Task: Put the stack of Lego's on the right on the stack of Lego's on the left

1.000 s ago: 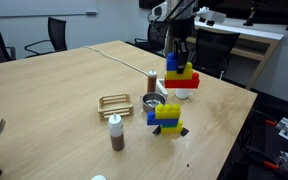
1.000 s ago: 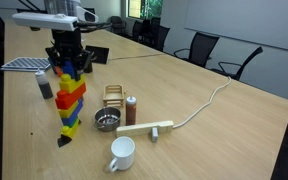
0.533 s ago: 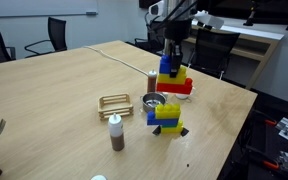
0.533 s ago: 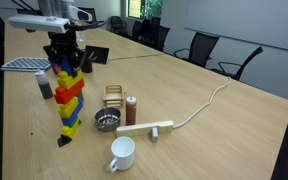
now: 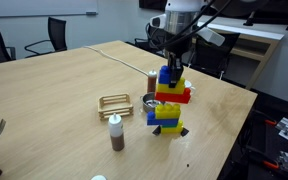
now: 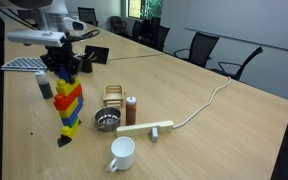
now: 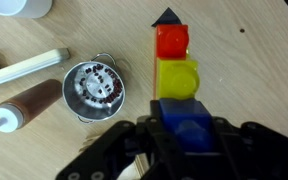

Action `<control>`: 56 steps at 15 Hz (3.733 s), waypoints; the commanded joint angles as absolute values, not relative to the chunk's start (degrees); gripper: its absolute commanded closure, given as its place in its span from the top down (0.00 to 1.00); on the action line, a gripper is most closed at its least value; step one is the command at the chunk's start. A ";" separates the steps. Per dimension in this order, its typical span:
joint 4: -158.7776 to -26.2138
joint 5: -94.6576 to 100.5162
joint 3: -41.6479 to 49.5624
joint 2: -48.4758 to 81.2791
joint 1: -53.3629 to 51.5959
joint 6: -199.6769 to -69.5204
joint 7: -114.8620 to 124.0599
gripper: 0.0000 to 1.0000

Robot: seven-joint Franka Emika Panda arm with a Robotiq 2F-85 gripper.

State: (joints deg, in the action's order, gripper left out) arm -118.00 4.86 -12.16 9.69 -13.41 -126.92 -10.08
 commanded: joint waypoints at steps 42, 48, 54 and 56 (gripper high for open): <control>-121.36 -4.96 -13.98 13.47 -10.09 -128.89 -20.84 0.62; -121.38 -6.98 -14.07 12.34 -10.07 -128.92 -22.89 1.00; -121.65 -5.10 -13.63 10.82 -10.19 -128.99 -22.23 1.00; -121.72 -3.86 -13.51 10.13 -10.32 -129.26 -22.07 1.00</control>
State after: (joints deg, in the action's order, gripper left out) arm -120.57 -5.27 -13.54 12.13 -10.60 -128.94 -21.18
